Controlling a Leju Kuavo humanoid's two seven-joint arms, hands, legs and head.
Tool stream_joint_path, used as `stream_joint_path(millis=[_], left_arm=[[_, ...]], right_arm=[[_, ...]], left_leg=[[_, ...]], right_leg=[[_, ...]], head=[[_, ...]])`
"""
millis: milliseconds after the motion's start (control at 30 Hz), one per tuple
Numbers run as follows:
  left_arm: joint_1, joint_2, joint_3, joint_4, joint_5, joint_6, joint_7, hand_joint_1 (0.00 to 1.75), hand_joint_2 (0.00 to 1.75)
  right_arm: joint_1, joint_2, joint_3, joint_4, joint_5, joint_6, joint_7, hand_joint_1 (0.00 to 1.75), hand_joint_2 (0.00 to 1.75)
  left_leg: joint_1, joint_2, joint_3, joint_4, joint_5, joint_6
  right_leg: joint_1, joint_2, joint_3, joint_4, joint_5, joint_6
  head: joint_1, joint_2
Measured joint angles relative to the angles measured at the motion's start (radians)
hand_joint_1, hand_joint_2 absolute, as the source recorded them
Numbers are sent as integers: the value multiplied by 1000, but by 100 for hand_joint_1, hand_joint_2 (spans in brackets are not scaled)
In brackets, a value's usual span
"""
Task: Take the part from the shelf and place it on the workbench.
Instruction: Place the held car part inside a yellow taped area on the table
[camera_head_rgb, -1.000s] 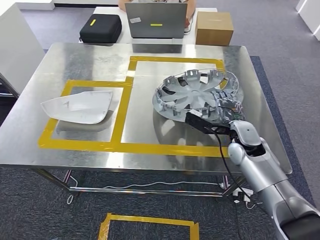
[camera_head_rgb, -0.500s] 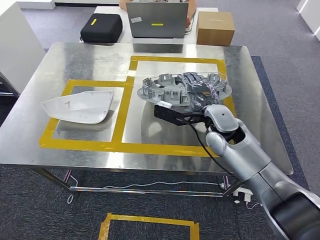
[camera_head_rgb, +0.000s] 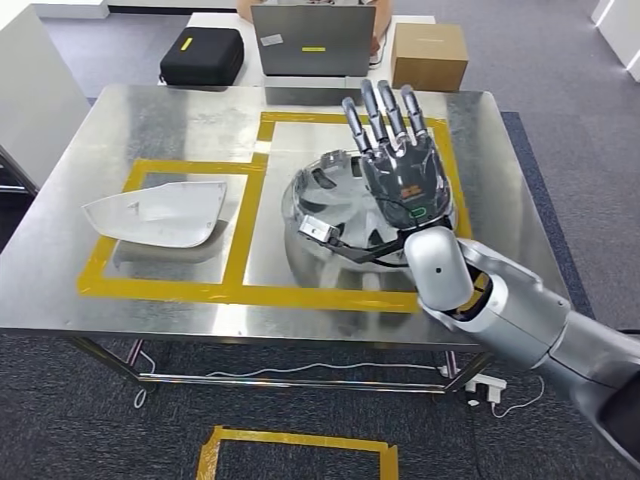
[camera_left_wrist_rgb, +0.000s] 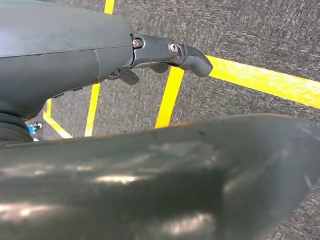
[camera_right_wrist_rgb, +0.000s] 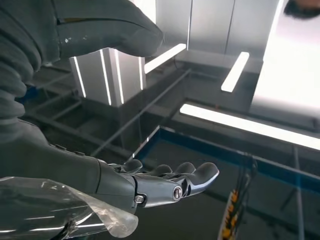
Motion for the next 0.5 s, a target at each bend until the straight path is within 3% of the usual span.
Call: stream_joint_path(millis=[233,500], left_arm=[[0,-1,-3,0,-22,4,-3,0,0],[-1,-3,-4,0,-31,3,-16,0,0]], right_arm=[[-128,-145,68,-185,0,79,0,0,175],[-129,-226,72,-320,0,71,0,0,175]], left_leg=[[0,0,0,1,0,0],[1,0,0,0,0,0]], right_leg=[[0,0,0,0,0,0],[1,0,0,0,0,0]], head=[[0,0],[0,0]])
